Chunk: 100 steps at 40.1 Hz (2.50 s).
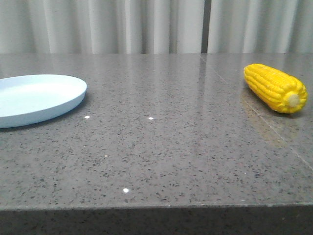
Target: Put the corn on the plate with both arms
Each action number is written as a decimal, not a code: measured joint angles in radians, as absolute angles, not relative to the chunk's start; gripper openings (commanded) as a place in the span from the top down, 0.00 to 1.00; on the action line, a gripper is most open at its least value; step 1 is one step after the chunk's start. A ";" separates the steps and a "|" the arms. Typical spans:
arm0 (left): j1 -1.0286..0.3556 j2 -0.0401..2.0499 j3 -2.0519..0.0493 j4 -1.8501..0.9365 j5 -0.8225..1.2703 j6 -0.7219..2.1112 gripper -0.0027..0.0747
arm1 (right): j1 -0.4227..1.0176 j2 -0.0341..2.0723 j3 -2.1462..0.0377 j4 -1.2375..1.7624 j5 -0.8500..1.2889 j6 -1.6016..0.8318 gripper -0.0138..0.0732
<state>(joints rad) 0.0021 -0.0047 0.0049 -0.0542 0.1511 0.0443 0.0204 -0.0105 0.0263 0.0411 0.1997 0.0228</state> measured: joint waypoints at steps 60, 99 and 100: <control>0.002 -0.005 -0.022 -0.047 -0.054 0.044 0.99 | 0.020 -0.010 -0.083 0.041 0.139 0.023 0.91; 0.002 0.335 -0.439 0.109 0.185 0.044 0.07 | 0.020 0.346 -0.497 0.041 0.413 0.023 0.16; 0.002 0.335 -0.439 0.109 0.185 0.044 0.07 | 0.020 0.346 -0.497 0.041 0.413 0.023 0.16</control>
